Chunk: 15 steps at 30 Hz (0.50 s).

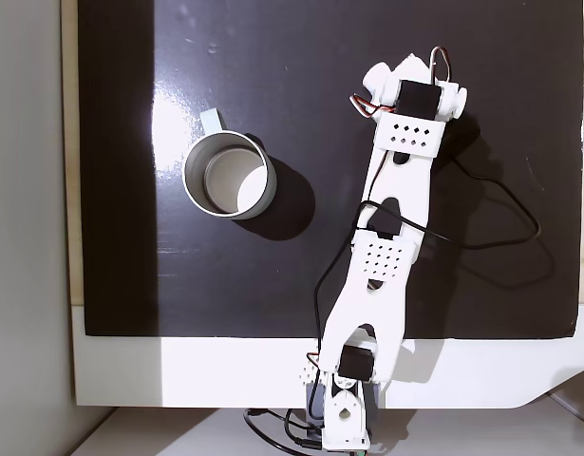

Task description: Grasp a gauze and put it in the cup.

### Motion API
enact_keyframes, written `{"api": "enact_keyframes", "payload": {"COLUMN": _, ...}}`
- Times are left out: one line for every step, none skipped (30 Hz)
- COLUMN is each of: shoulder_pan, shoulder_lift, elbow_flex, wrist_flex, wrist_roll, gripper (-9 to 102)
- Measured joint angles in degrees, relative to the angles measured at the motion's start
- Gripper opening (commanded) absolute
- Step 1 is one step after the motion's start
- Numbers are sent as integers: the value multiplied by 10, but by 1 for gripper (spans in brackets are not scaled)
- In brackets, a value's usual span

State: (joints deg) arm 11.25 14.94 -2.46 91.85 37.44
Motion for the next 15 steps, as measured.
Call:
{"api": "enact_keyframes", "payload": {"shoulder_pan": 0, "shoulder_lift": 0, "elbow_flex": 0, "wrist_flex": 0, "wrist_roll": 0, "gripper": 2}}
{"api": "enact_keyframes", "payload": {"shoulder_pan": 0, "shoulder_lift": 0, "elbow_flex": 0, "wrist_flex": 0, "wrist_roll": 0, "gripper": 2}}
{"api": "enact_keyframes", "payload": {"shoulder_pan": 0, "shoulder_lift": 0, "elbow_flex": 0, "wrist_flex": 0, "wrist_roll": 0, "gripper": 3}}
{"api": "enact_keyframes", "payload": {"shoulder_pan": 0, "shoulder_lift": 0, "elbow_flex": 0, "wrist_flex": 0, "wrist_roll": 0, "gripper": 3}}
{"api": "enact_keyframes", "payload": {"shoulder_pan": 0, "shoulder_lift": 0, "elbow_flex": 0, "wrist_flex": 0, "wrist_roll": 0, "gripper": 3}}
{"api": "enact_keyframes", "payload": {"shoulder_pan": 0, "shoulder_lift": 5, "elbow_flex": 4, "wrist_flex": 0, "wrist_roll": 0, "gripper": 3}}
{"api": "enact_keyframes", "payload": {"shoulder_pan": 0, "shoulder_lift": 12, "elbow_flex": 11, "wrist_flex": 0, "wrist_roll": 0, "gripper": 3}}
{"api": "enact_keyframes", "payload": {"shoulder_pan": 0, "shoulder_lift": 21, "elbow_flex": 20, "wrist_flex": 0, "wrist_roll": 0, "gripper": 3}}
{"api": "enact_keyframes", "payload": {"shoulder_pan": 0, "shoulder_lift": 34, "elbow_flex": 34, "wrist_flex": 3, "wrist_roll": 0, "gripper": 3}}
{"api": "enact_keyframes", "payload": {"shoulder_pan": -2, "shoulder_lift": 49, "elbow_flex": 50, "wrist_flex": 11, "wrist_roll": 0, "gripper": 3}}
{"api": "enact_keyframes", "payload": {"shoulder_pan": -4, "shoulder_lift": 67, "elbow_flex": 67, "wrist_flex": 11, "wrist_roll": 0, "gripper": 3}}
{"api": "enact_keyframes", "payload": {"shoulder_pan": -6, "shoulder_lift": 88, "elbow_flex": 83, "wrist_flex": 8, "wrist_roll": 0, "gripper": 3}}
{"api": "enact_keyframes", "payload": {"shoulder_pan": -11, "shoulder_lift": 112, "elbow_flex": 100, "wrist_flex": 11, "wrist_roll": 0, "gripper": 4}}
{"api": "enact_keyframes", "payload": {"shoulder_pan": -14, "shoulder_lift": 139, "elbow_flex": 118, "wrist_flex": 18, "wrist_roll": 0, "gripper": 4}}
{"api": "enact_keyframes", "payload": {"shoulder_pan": -18, "shoulder_lift": 166, "elbow_flex": 134, "wrist_flex": 18, "wrist_roll": 0, "gripper": 4}}
